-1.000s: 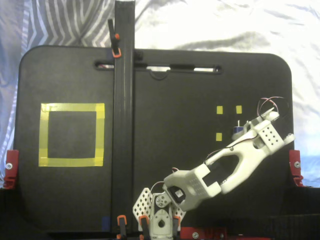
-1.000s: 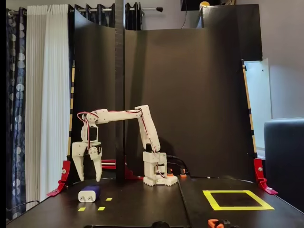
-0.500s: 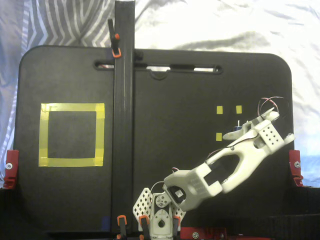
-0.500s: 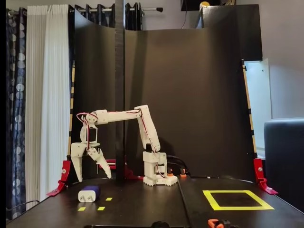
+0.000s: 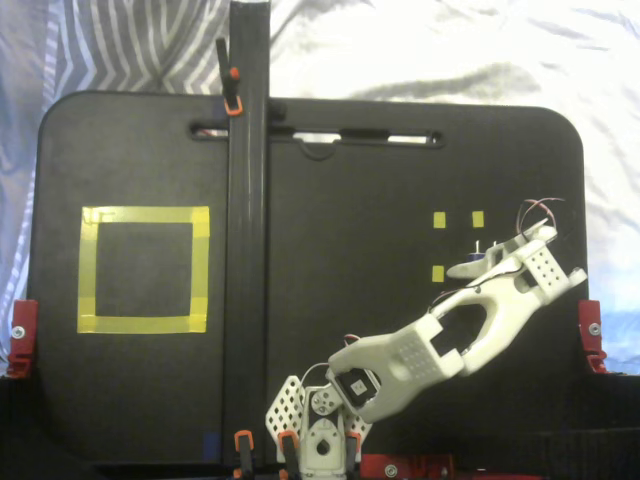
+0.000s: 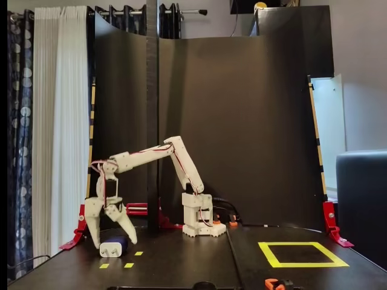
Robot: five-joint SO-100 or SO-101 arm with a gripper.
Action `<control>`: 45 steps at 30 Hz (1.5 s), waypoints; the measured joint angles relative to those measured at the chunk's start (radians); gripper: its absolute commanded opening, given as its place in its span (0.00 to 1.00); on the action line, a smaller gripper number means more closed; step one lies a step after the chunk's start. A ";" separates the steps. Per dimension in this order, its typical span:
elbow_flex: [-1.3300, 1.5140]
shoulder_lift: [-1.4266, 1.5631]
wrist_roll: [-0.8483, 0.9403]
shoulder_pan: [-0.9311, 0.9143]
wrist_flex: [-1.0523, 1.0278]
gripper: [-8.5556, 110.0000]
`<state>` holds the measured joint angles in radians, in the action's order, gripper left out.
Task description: Grasp a block and put it in the designated area.
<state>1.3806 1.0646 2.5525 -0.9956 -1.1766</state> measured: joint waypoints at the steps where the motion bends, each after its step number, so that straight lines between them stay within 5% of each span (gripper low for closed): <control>1: -0.005 -0.003 0.000 -0.002 0.000 0.41; 14: -0.006 -0.005 -0.003 0.000 -0.014 0.23; 45: -0.006 0.232 -0.095 0.115 -0.245 0.23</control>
<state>1.3744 1.2962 2.4574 -0.8805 -1.4220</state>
